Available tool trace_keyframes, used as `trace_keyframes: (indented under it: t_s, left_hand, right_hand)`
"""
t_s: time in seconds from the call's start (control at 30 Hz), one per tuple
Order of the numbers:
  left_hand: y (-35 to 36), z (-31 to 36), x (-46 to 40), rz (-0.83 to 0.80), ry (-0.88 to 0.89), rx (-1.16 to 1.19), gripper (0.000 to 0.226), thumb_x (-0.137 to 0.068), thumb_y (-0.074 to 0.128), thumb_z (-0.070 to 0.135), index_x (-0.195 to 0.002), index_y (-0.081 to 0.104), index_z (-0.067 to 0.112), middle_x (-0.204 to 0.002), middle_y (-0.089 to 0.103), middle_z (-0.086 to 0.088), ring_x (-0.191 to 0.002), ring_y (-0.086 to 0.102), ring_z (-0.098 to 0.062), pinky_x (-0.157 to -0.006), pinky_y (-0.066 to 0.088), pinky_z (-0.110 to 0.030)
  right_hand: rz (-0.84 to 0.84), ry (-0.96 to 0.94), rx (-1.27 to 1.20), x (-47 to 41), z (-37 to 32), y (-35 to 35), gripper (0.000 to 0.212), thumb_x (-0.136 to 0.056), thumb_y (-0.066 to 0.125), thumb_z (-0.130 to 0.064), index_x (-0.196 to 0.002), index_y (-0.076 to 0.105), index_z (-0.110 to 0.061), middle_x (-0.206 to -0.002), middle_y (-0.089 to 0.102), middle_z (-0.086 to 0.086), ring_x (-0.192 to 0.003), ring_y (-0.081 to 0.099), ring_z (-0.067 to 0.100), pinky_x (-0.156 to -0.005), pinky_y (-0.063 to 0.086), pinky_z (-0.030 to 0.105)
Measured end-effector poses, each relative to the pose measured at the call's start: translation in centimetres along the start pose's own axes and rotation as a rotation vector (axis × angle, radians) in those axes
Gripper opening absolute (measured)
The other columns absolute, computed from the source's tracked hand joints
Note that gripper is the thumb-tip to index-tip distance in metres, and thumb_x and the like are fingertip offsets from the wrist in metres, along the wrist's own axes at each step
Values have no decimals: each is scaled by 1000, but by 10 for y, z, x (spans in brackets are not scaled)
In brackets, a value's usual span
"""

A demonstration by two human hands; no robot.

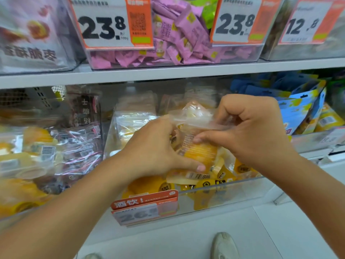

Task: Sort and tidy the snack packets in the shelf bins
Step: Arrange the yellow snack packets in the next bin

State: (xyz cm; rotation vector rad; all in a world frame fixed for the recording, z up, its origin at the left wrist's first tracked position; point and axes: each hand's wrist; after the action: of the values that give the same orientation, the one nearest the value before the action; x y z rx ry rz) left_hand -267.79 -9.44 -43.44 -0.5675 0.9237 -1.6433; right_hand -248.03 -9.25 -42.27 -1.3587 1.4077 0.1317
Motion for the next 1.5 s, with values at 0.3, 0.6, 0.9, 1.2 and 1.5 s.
trace_keyframes:
  t_s: [0.3,0.6,0.9,1.2,1.5]
  left_hand:
    - [-1,2,-1,-45,163,222,31,-62,93,37,-73,69,22,-58,66,4,-50,58,-10,-50,46,-27]
    - [10,1,-5,218,41,207,33,-64,91,36,-52,61,31,-43,56,22,-40,52,5,-42,33,-10]
    - [10,-4,-9,254,4,227,33,-61,90,47,-64,63,27,-55,63,25,-53,58,9,-52,43,-13]
    - [7,-6,-7,197,52,241,44,-61,88,51,-93,74,25,-85,76,3,-80,73,-15,-78,59,-47]
    - [14,-6,-1,7,148,231,33,-66,88,48,-79,73,21,-56,66,12,-49,61,-4,-51,50,-24]
  right_hand:
    - [50,-46,-171,-9,-20,7,37,-63,93,-19,-92,71,-10,-83,65,-10,-72,59,10,-69,51,25]
    - [22,-46,143,1,-21,-30,41,-75,82,-51,-95,71,-16,-95,64,-5,-88,60,11,-79,50,30]
    - [-1021,352,23,12,-7,-3,12,-85,75,-40,-90,80,-31,-78,73,-16,-74,64,-2,-69,50,22]
    - [-1129,524,346,13,8,-47,32,-81,81,-16,-104,75,-38,-97,73,-17,-83,65,-4,-78,52,14]
    - [-696,316,84,12,21,-74,8,-83,75,-28,-76,73,-32,-72,70,-14,-71,63,5,-71,50,24]
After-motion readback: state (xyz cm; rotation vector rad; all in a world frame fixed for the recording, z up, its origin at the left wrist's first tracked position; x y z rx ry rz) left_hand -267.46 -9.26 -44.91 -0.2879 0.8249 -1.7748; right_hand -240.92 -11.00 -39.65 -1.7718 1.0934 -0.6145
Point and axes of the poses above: each hand's wrist, its own x-axis away from the middle knuckle, its own y-axis out of the palm, z = x × y
